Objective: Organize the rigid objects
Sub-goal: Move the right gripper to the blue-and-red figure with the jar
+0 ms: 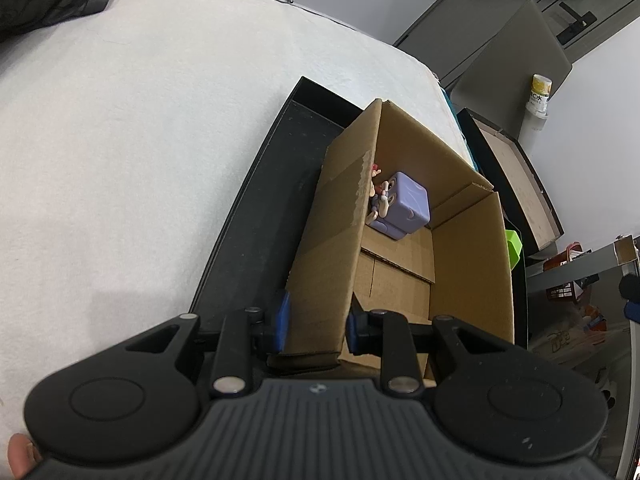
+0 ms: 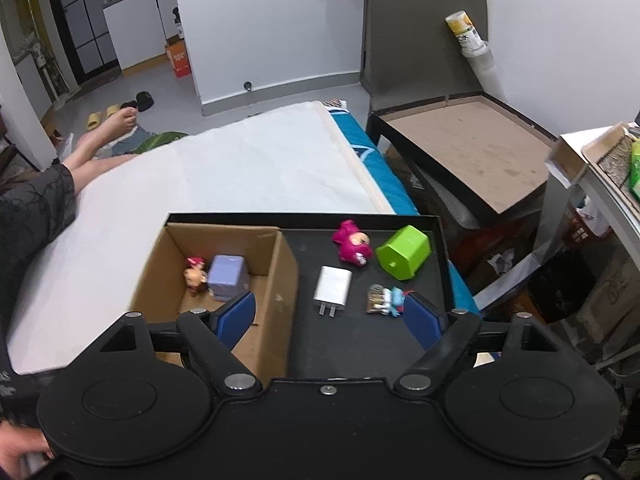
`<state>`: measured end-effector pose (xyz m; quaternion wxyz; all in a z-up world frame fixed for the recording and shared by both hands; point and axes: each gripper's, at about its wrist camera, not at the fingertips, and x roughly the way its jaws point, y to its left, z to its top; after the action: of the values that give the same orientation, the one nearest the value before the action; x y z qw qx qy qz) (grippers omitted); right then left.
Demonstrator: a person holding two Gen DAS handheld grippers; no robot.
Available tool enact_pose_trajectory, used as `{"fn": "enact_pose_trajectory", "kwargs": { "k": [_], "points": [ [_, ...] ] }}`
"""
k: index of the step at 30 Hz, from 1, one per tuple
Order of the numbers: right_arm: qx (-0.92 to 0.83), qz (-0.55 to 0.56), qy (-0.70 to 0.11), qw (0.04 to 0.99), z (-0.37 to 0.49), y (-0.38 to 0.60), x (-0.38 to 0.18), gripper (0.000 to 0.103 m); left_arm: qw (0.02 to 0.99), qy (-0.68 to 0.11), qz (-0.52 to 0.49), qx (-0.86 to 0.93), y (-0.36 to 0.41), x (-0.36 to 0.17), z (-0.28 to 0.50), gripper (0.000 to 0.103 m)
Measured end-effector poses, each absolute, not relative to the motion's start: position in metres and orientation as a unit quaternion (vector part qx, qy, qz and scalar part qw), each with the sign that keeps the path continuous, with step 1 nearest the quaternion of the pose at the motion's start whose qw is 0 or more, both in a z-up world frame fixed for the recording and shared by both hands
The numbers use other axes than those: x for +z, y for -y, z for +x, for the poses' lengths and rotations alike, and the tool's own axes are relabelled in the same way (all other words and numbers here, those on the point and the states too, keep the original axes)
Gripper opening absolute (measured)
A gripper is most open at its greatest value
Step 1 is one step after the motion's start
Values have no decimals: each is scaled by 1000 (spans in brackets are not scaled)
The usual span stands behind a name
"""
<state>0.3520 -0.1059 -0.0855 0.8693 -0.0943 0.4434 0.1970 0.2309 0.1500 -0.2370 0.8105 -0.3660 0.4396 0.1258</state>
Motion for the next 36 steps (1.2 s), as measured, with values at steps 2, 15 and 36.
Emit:
{"fn": "enact_pose_trajectory", "kwargs": {
  "k": [2, 15, 36],
  "points": [
    [194, -92, -447, 869, 354, 112, -89, 81, 810, -440, -367, 126, -150, -237, 231, 26],
    [195, -49, -443, 874, 370, 144, -119, 85, 809, -440, -368, 127, -151, -236, 230, 26],
    [178, -2, -450, 875, 399, 154, -204, 84, 808, -438, -371, 131, -153, -235, 233, 26]
  ]
}}
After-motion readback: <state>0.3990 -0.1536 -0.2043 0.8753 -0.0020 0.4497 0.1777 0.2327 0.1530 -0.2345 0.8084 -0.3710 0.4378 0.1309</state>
